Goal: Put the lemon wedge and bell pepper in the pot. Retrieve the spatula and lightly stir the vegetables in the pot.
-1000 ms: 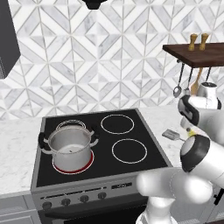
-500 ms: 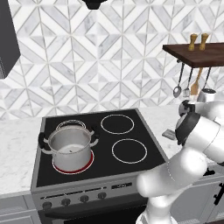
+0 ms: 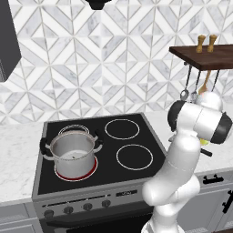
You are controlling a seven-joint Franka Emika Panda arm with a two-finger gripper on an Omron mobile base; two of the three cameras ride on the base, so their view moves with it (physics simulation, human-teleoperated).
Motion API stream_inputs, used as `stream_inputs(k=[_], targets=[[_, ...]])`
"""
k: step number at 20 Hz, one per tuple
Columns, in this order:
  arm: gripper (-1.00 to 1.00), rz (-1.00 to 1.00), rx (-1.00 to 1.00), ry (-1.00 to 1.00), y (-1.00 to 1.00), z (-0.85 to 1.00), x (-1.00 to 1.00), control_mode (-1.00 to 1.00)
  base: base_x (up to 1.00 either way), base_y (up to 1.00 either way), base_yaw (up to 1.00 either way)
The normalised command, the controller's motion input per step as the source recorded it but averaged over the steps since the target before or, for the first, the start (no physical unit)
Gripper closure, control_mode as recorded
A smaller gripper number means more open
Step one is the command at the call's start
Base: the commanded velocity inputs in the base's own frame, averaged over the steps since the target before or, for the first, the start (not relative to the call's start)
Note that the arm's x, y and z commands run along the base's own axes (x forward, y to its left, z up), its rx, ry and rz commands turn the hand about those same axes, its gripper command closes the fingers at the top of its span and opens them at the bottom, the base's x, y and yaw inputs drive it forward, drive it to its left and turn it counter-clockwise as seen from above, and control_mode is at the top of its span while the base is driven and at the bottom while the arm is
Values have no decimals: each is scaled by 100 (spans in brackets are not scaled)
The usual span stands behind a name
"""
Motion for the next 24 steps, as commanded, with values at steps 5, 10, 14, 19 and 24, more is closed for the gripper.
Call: stream_inputs(k=[5, 10, 14, 19, 24], targets=[[-100, 7, 1, 0, -16, -30, 17, -100, 0, 0, 0], [-100, 7, 7, 1, 6, -35, 0, -100, 0, 0, 0], [-100, 5, 7, 0, 20, -34, 2, -100, 0, 0, 0], [-100, 1, 2, 0, 8, -35, 30, -100, 0, 0, 0], [100, 0, 0, 2, 18, -40, 13, -100, 0, 0, 0]])
